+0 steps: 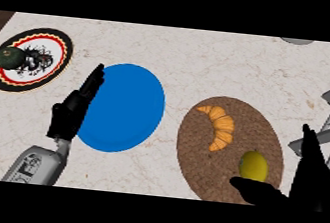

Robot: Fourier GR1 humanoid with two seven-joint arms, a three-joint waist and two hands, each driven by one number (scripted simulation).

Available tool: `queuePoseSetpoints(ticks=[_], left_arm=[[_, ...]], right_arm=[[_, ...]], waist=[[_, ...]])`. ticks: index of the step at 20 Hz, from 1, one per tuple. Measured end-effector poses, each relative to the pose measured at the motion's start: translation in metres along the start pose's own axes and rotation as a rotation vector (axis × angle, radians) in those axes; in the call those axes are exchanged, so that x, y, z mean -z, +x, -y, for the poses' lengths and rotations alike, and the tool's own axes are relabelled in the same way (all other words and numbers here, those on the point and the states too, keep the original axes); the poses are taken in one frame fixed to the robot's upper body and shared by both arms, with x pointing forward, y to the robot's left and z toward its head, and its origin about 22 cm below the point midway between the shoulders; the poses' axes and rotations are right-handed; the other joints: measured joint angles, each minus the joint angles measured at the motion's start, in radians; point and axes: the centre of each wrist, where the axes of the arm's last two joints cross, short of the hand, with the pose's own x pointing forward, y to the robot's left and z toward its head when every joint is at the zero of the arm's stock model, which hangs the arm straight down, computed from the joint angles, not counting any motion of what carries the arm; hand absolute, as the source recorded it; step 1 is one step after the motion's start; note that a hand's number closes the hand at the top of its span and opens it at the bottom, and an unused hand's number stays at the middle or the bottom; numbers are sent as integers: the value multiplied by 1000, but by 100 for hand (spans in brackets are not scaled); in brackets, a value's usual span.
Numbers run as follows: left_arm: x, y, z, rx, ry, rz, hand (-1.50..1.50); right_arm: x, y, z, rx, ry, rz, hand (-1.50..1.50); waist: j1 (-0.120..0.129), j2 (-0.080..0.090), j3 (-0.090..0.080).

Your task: Pick the lemon from the placemat and place it in the tiered shelf

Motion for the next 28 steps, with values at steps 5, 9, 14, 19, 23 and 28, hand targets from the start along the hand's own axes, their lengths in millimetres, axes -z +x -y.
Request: queuePoseSetpoints(ticks=[5, 9, 14, 19, 23, 28], left_arm=[[-6, -5, -3, -4, -6, 0, 0], [-5, -7, -6, 1, 5, 0, 0], [-5, -8, -7, -1, 8, 0, 0], [-8, -4, -9, -4, 3, 3, 0], [-6, 1, -5, -5, 4, 7, 0], [-8, -2, -5, -8, 0, 5, 0]], right_arm=[[4, 2, -8, -22, 7, -34, -150], [6, 4, -15, -45, 21, -37, -150], [8, -8, -22, -84, 40, -65, -150], [15, -4, -26, -97, 40, -76, -150], [24, -4, -28, -100, 38, -90, -150], [28, -12, -40, -134, 53, -119, -150]], waist=[[0, -1, 1], [-1, -1, 1], [-4, -1, 1], [0, -2, 1], [-1, -1, 1], [-2, -1, 1]])
